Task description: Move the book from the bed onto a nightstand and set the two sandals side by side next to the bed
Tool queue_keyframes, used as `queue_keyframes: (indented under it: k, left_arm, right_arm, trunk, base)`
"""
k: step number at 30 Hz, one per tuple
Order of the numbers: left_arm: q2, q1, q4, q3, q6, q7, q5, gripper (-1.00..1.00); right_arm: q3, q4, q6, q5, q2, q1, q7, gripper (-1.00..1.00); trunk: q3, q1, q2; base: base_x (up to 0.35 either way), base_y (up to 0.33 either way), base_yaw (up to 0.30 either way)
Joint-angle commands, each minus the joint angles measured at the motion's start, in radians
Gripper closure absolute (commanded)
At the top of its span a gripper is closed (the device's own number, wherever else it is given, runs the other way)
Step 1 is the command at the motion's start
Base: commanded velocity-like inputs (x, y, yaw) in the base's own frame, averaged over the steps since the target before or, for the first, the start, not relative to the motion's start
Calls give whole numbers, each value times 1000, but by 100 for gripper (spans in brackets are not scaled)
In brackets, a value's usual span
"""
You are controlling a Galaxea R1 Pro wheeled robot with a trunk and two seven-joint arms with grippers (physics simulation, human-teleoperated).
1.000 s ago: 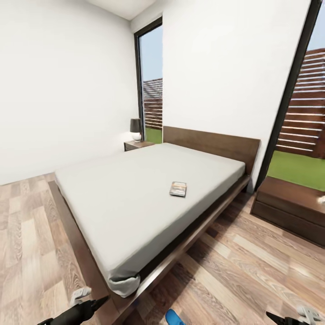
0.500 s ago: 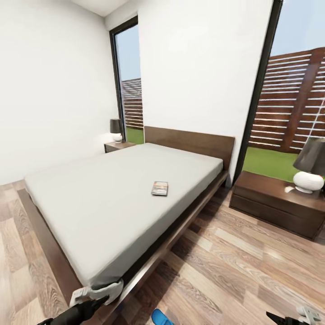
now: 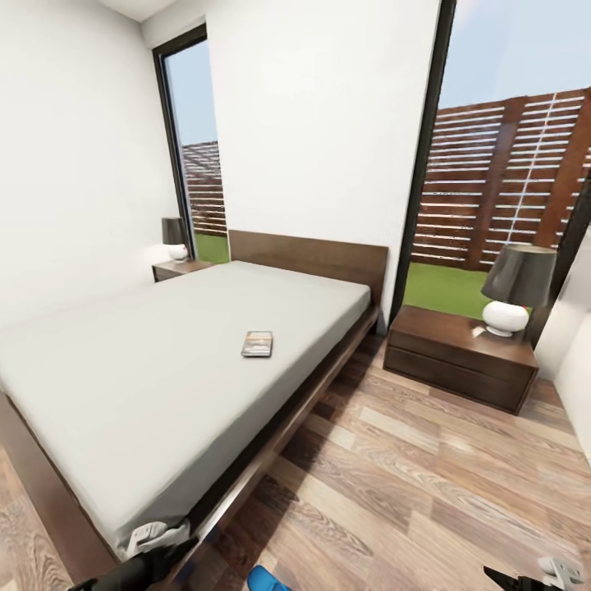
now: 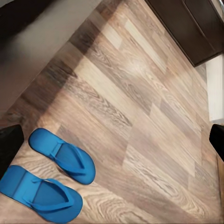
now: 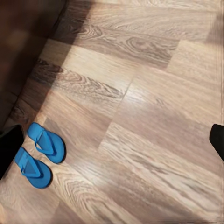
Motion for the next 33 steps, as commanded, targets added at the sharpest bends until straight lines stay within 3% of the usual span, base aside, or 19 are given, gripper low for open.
queue_keyframes:
  k: [1,33]
  left_arm:
    - [0,0,0,4,-3,-3,-5,-100]
    - [0,0,0,4,0,-8,-5,-100]
  right_arm:
    - [-8,1,3,5,0,-1,4,-100]
    - [-8,0,3,5,0,-1,6,-100]
  trunk:
    - [-1,0,0]
    - [-1,0,0]
  base:
    - [0,-1,-244]
    - [-21,0,-247]
